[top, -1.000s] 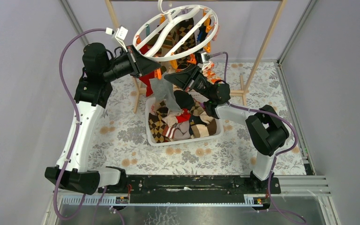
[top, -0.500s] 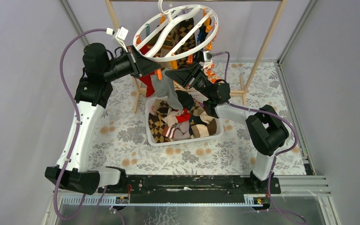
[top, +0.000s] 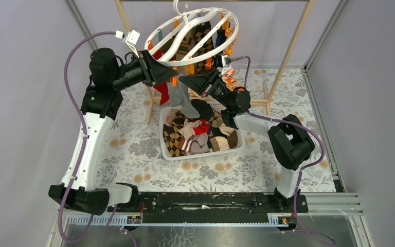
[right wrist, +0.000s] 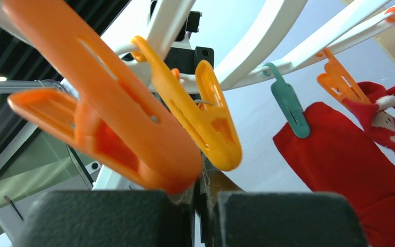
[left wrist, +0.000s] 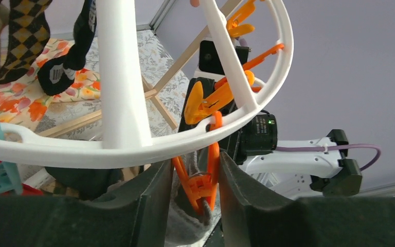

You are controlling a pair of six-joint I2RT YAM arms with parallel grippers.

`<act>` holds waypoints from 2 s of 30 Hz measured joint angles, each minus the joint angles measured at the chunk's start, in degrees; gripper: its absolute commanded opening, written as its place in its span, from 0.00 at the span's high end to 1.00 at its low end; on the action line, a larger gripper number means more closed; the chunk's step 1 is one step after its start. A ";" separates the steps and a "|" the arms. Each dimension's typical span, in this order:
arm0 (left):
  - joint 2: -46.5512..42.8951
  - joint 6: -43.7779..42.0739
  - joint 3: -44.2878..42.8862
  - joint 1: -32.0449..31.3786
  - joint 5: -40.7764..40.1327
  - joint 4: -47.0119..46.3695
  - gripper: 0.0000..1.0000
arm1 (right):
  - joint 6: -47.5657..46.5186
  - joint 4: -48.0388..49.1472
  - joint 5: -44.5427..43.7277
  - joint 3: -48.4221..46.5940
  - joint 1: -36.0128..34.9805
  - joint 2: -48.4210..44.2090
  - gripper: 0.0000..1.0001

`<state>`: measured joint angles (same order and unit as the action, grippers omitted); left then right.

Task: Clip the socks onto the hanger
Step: Clamp the sock onto the hanger, then open the clamp at the hanger.

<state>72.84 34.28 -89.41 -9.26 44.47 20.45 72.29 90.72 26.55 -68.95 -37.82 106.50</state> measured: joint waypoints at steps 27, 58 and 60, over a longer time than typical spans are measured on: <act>-3.23 -8.63 0.13 -0.02 -2.10 4.02 0.92 | -9.18 -7.17 -0.17 8.48 1.73 -9.29 0.24; -3.65 -11.10 0.07 -0.02 -3.63 7.06 0.92 | -23.96 -21.66 -1.40 2.03 6.45 -11.50 0.31; -3.67 -11.10 0.07 -0.02 -3.69 7.06 0.92 | -24.87 -21.81 -1.40 1.81 5.70 -11.50 0.33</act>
<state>69.17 23.18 -89.34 -9.28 40.77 27.51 47.42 68.90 25.15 -67.13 -32.12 95.00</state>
